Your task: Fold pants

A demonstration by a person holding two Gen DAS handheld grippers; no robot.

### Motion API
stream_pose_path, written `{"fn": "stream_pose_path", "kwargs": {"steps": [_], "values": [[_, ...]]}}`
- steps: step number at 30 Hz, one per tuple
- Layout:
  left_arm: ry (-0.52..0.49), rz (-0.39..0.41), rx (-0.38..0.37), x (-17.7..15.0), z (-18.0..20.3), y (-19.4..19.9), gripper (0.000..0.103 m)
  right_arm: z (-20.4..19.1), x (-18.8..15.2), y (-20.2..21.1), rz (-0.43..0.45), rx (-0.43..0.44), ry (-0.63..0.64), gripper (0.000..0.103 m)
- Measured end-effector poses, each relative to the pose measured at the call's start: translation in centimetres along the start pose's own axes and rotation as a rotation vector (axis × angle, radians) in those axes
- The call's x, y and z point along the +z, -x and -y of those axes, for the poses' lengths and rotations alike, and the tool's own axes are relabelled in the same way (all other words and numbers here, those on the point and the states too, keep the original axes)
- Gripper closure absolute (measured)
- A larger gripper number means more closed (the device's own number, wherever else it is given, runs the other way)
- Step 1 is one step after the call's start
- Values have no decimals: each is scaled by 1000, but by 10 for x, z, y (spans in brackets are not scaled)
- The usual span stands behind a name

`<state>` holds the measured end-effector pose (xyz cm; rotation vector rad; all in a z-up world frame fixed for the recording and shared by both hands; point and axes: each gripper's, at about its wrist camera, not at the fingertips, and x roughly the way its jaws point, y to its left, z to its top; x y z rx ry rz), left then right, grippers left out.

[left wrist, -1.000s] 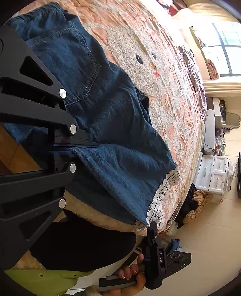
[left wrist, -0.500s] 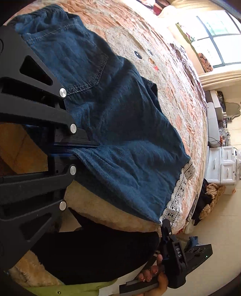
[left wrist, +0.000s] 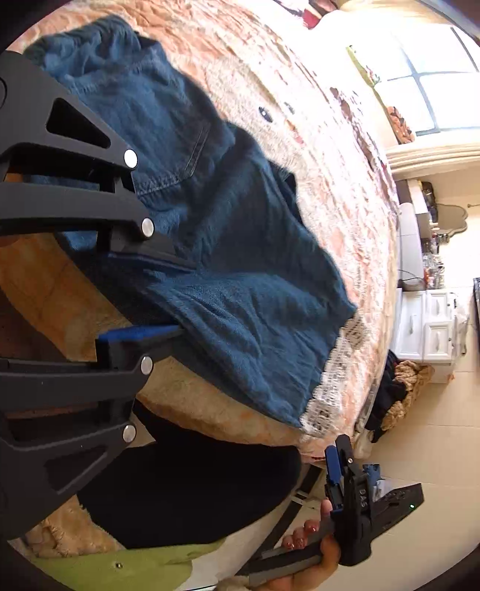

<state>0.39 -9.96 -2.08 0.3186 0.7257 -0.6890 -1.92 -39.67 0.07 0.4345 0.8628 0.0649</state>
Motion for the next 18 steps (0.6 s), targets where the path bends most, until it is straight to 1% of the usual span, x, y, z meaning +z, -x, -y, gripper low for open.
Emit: {"fn": "stream_pose_path", "kwargs": {"steps": [2, 4, 5, 8, 10, 12, 13, 14, 16, 18], "values": [[15, 31, 5, 3, -3, 13, 82, -13, 4, -1, 17, 13, 56, 50], [31, 48, -6, 7, -4, 19, 82, -28, 7, -9, -1, 55, 106, 51], [35, 47, -10, 8, -4, 18, 82, -37, 7, -14, -15, 81, 128, 51], [42, 7, -13, 8, 0, 7, 82, -62, 7, -32, -66, 130, 206, 51], [46, -28, -14, 6, 2, -3, 82, -71, 7, -45, -96, 125, 235, 51], [70, -80, -1, 1, -1, -16, 82, -68, 6, -59, -139, 74, 233, 51], [86, -103, -11, -3, -4, -22, 81, -64, 5, -66, -165, 53, 222, 52], [106, -118, -23, -7, -7, -26, 80, -60, 3, -71, -182, 50, 214, 53], [152, -121, -45, -13, -13, -32, 79, -54, -1, -74, -181, 64, 198, 53], [172, -113, -61, -14, -17, -32, 79, -54, -3, -76, -176, 65, 201, 52]]}}
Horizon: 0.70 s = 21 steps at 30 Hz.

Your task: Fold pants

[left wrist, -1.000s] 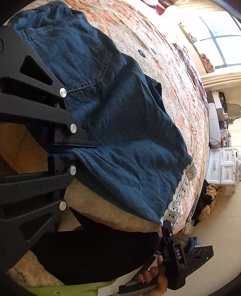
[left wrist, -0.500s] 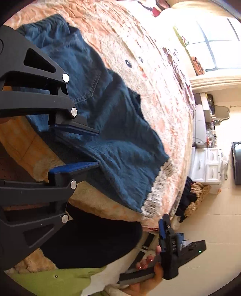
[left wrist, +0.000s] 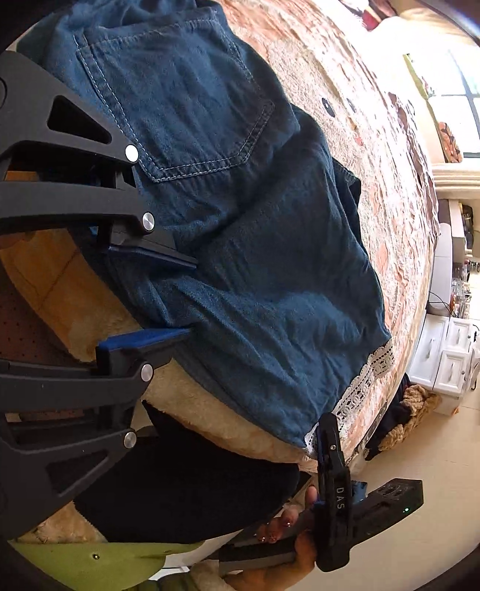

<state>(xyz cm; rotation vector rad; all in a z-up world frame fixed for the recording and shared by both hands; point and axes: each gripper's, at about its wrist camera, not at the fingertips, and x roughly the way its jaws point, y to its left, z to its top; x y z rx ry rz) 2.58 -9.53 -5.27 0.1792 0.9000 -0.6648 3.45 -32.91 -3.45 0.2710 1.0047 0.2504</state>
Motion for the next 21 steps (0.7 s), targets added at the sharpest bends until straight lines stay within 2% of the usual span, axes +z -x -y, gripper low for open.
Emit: {"fn": "stream_pose_path", "kwargs": {"steps": [2, 3, 4, 5, 7, 9, 12, 17, 21], "values": [[16, 7, -27, 1, -3, 5, 79, -2, -1, 1, 7, 0, 7, 51], [28, 15, -45, 3, -6, 12, 71, -3, -1, 4, 12, 4, 11, 51], [36, 37, -54, 7, -9, 20, 55, -3, -1, 9, 22, 14, 12, 51], [37, 72, -50, 12, -11, 31, 49, -3, 0, 16, 41, 33, 11, 51], [14, 127, -9, 29, -20, 52, 45, -2, 3, 31, 96, 52, 9, 50], [-16, 145, 93, 51, -32, 61, 38, 0, 13, 43, 138, 45, 11, 46], [-92, 92, 214, 84, -47, 47, 37, 3, 30, 47, 165, 6, 28, 45], [-195, -51, 240, 108, -63, -1, 38, 10, 56, 39, 168, -21, 59, 45], [-183, -90, 227, 109, -67, -23, 42, 12, 74, 23, 143, -41, 91, 38]]}}
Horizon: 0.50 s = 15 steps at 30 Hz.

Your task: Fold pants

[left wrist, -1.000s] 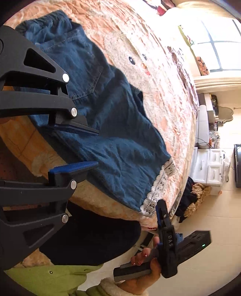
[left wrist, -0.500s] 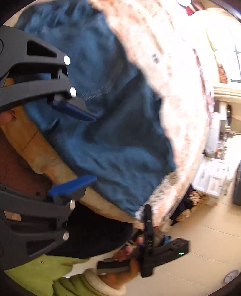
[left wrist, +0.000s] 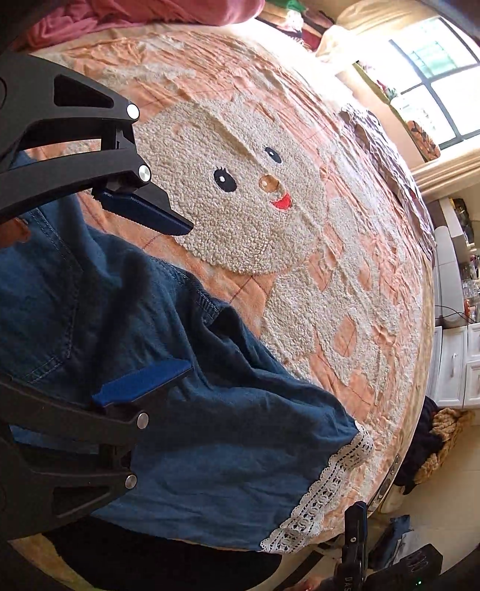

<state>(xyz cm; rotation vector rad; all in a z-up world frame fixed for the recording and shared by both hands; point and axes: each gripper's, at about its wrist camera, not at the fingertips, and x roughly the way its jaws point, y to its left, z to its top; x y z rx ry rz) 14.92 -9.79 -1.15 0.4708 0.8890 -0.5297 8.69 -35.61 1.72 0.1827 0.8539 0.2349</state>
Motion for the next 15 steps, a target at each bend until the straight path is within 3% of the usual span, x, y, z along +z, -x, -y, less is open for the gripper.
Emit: {"fn": "stream_pose_path", "kwargs": {"steps": [3, 5, 10, 15], "values": [[38, 9, -45, 4, -2, -8, 42, 2, 9, -19, -42, -14, 30, 35], [52, -4, -63, 7, -2, -14, 48, 5, 16, -29, -60, 0, 26, 35], [95, -30, -116, 15, -7, -28, 74, 16, 36, -50, -75, 54, -24, 31], [24, -26, -108, 15, 5, -37, 74, 20, 43, -71, -109, 62, -43, 31]]}}
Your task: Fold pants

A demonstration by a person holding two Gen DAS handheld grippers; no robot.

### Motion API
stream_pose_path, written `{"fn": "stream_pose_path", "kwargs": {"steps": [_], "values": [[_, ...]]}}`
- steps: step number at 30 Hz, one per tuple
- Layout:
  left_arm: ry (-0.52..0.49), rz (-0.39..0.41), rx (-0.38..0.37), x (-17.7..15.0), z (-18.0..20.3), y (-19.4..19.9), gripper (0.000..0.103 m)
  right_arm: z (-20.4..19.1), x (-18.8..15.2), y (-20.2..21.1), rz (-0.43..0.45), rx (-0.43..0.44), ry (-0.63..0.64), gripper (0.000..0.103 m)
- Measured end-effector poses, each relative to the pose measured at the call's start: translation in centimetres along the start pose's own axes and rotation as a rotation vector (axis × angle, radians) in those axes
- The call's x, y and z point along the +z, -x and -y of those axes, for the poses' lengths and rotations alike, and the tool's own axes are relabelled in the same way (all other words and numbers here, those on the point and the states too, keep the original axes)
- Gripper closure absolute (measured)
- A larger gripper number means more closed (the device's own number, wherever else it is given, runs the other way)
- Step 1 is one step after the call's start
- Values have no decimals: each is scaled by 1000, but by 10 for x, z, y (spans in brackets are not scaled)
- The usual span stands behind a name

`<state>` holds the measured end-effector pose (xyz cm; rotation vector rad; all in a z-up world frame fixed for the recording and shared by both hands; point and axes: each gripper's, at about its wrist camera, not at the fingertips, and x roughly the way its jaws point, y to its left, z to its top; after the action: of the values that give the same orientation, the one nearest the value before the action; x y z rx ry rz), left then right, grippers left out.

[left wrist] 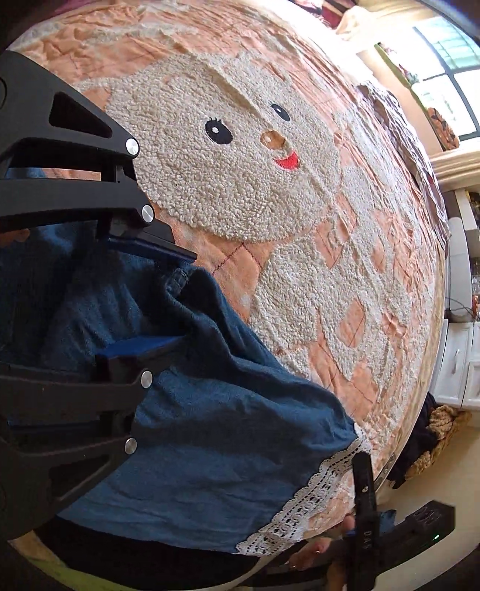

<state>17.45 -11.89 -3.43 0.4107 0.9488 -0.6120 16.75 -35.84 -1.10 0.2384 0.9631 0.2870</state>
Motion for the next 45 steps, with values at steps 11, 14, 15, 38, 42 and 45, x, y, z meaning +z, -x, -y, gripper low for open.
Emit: {"fn": "stream_pose_path", "kwargs": {"steps": [11, 14, 15, 38, 42, 45], "values": [[276, 14, -160, 7, -39, 1, 100, -9, -14, -9, -2, 10, 88, 89], [377, 53, -218, 18, -62, 6, 101, -11, -12, 3, 59, 0, 113, 89], [392, 58, -226, 24, -68, 6, 101, -10, -8, 7, 83, 6, 111, 89], [357, 190, -65, -8, -71, 83, 59, 15, -33, 70, 137, 4, 23, 23], [332, 224, 5, -67, -38, 127, 56, 5, -75, 91, 112, -18, 55, 22], [360, 227, 51, -115, -22, 147, 56, 8, -90, 92, 89, -49, 2, 22]]}}
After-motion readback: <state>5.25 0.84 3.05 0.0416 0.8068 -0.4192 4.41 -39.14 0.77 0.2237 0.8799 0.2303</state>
